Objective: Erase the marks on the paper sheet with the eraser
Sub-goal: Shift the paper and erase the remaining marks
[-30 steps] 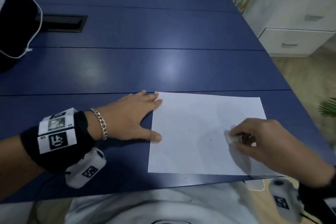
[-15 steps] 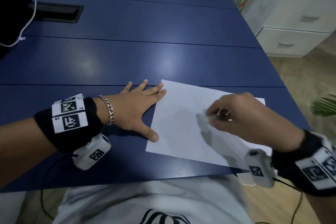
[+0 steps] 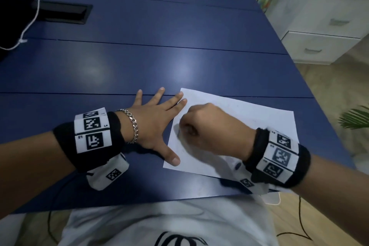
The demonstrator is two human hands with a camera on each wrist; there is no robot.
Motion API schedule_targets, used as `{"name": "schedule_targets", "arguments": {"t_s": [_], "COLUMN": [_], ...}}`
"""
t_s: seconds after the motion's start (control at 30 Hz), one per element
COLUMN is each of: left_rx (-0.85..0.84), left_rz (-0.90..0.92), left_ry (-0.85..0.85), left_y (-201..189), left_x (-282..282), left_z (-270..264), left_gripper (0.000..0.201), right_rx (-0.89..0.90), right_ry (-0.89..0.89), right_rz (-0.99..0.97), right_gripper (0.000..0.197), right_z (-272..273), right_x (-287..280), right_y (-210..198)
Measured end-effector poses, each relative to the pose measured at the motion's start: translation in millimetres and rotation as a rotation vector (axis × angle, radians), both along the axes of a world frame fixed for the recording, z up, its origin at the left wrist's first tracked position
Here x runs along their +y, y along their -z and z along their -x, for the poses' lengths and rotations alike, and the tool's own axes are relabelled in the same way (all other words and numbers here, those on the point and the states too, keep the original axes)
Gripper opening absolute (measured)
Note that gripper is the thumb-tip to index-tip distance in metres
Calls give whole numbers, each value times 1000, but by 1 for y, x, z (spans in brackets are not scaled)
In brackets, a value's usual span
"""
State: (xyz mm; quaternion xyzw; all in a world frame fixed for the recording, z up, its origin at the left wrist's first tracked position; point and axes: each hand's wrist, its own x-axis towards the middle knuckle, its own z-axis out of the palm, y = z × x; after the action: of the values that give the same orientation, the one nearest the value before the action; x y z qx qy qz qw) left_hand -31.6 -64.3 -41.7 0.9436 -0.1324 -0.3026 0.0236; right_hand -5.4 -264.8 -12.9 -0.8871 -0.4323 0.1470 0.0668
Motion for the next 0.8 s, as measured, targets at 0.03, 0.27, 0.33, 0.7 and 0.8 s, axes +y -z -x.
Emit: {"name": "schedule_targets", "arguments": {"t_s": [0.03,0.27,0.33,0.7,0.8], "left_rx": [0,15,24,36,34], "left_rz": [-2,-29,-31,-45,-42], "left_ry": [3,20,21,15,16], "left_y": [0,-3,-4,-7,-6], "left_x": [0,-1,-2,-3,-3], "left_z": [0,-1,-1,-1,-1], "left_gripper": [164,164,164,164,163], "right_rx": [1,-39,50,84,31], "right_ry": [-24,44,-55,-105,-61], "right_rz": [13,-8,14,32,41], "right_gripper": [19,18,21,16,13], "right_z": [-2,-14,0,5,-15], "right_x": [-1,-3,-3,-7,-12], "right_y": [0,-4,-7,-10,-11]}}
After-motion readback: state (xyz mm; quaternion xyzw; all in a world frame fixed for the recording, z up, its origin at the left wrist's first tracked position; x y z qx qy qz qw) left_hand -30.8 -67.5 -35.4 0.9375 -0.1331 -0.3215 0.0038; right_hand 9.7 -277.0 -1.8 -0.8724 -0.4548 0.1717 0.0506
